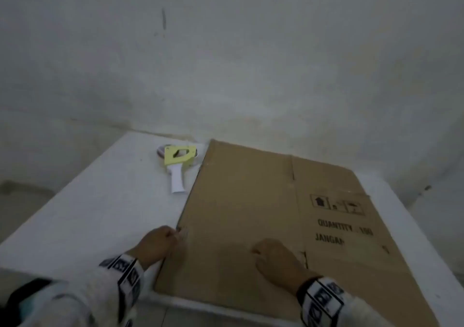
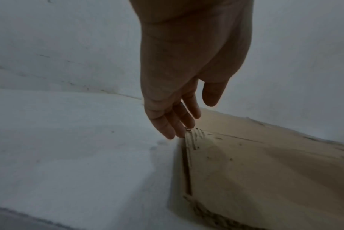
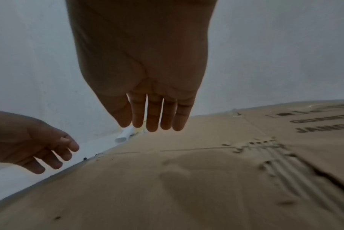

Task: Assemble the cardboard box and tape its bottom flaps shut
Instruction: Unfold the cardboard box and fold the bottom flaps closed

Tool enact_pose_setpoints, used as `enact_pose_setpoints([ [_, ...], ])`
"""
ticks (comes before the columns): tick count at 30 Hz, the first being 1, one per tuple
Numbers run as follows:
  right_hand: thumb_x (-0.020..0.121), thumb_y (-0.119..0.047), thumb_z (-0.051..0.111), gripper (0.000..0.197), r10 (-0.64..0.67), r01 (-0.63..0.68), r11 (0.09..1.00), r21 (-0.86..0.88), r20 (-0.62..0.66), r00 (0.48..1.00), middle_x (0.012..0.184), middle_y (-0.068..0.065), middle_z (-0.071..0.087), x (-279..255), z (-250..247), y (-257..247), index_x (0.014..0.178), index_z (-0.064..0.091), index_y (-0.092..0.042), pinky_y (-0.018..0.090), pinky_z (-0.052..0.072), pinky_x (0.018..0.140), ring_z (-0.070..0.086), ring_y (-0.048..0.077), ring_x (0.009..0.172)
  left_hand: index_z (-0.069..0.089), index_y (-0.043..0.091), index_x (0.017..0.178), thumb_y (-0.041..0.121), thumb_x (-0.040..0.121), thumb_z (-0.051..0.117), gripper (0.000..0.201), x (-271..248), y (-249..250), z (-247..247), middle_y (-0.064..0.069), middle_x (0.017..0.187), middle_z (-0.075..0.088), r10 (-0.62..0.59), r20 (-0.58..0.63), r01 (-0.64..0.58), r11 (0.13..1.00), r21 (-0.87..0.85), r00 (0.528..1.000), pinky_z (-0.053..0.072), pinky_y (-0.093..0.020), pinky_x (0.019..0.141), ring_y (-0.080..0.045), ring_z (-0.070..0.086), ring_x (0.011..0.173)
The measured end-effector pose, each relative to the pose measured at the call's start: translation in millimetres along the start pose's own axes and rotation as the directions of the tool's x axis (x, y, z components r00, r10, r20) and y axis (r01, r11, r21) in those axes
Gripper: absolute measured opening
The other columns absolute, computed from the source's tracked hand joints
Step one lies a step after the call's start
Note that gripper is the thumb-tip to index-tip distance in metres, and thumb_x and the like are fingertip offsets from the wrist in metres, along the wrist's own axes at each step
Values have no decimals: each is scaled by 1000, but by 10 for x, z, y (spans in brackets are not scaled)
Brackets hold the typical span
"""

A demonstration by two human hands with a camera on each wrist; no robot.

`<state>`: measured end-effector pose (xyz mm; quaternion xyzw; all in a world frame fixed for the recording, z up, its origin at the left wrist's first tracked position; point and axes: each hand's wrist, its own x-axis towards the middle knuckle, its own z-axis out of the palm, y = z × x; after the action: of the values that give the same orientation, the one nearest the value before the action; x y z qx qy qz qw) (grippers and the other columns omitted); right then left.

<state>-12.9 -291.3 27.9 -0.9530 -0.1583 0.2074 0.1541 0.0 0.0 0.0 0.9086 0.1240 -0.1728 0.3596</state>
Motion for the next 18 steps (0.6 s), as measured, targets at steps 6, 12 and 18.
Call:
enact_pose_setpoints([
  [6, 99, -22, 39, 44, 71, -57, 995, -86, 162, 984, 142, 12, 38, 515, 164, -307, 142, 37, -12, 33, 33, 107, 38, 30, 129, 60, 8, 92, 21, 95, 46, 18, 147, -20, 16, -2, 92, 56, -123, 42, 125, 991, -40, 992, 37, -22, 68, -23, 56, 98],
  [12, 96, -22, 44, 47, 149, -133, 986, -104, 170, 974, 140, 14, 33, 829, 227, -503, 141, 36, -11, 41, 36, 107, 35, 35, 129, 35, 12, 53, 6, 91, 45, 40, 273, 10, 64, -2, 58, 40, -207, 37, 210, 971, -111, 978, 29, -18, 44, -10, 38, 53],
  [18, 93, -30, 44, 49, 139, -112, 985, -129, 219, 966, 136, 16, 37, 964, 162, -678, 139, 38, -12, 42, 38, 104, 38, 36, 124, 32, 15, 58, 4, 87, 44, 33, 319, 41, 51, -3, 62, 38, -209, 45, 213, 965, -152, 977, 25, -23, 48, -13, 36, 54],
])
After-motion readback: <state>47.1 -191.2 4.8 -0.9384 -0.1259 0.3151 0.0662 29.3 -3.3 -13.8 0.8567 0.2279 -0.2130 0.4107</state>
